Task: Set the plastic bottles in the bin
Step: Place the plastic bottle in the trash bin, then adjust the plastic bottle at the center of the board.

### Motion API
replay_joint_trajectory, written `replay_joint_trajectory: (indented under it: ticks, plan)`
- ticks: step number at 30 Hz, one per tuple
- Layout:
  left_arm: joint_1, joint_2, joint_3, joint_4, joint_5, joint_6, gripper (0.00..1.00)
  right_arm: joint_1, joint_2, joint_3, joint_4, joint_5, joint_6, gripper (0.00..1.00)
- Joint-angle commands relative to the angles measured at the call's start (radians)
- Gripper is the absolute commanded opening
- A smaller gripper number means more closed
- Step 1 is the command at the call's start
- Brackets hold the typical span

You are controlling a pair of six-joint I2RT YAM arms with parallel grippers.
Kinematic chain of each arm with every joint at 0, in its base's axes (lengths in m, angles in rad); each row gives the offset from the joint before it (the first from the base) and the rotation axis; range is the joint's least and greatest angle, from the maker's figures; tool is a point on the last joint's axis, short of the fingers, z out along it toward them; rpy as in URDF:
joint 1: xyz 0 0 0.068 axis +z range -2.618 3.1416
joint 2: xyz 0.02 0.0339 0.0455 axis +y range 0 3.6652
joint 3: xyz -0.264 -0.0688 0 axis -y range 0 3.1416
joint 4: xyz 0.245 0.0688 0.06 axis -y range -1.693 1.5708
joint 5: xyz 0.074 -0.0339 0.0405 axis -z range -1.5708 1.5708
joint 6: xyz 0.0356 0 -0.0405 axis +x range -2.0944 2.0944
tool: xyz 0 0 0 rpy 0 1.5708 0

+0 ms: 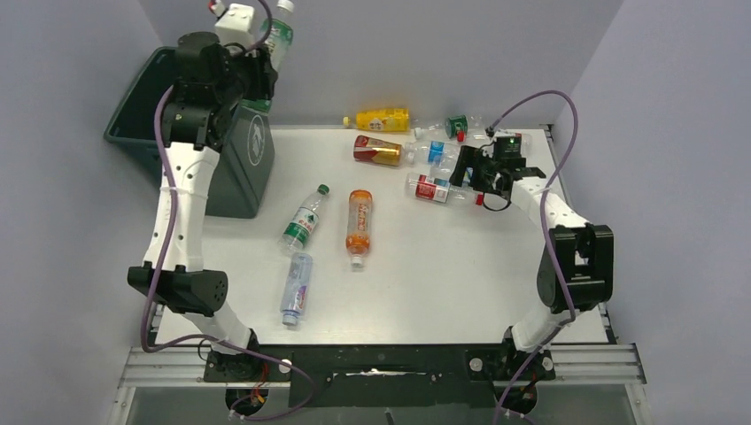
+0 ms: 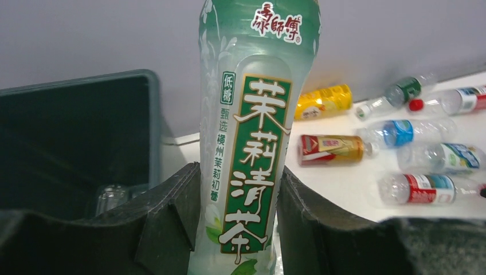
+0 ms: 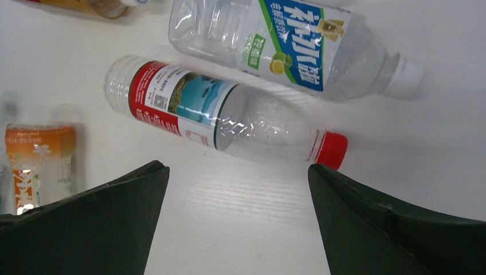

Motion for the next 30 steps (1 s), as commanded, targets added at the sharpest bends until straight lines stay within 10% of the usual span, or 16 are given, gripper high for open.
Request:
replay_joint_trajectory:
  ticks: [1, 17, 30]
  plan:
    - [0.109, -0.074, -0.038, 0.150, 0.059, -0.052, 0.40, -0.007, 0.061, 0.077, 0.153, 0.002, -0.032, 0.98]
    - [0.354, -0.075, -0.091, 0.225, 0.135, -0.096, 0.40, -0.005, 0.205, 0.067, 0.254, -0.051, -0.051, 0.98]
    - [0.465, -0.014, -0.098, 0.273, 0.189, -0.154, 0.40, 0.040, 0.021, -0.197, 0.312, -0.026, -0.045, 0.98]
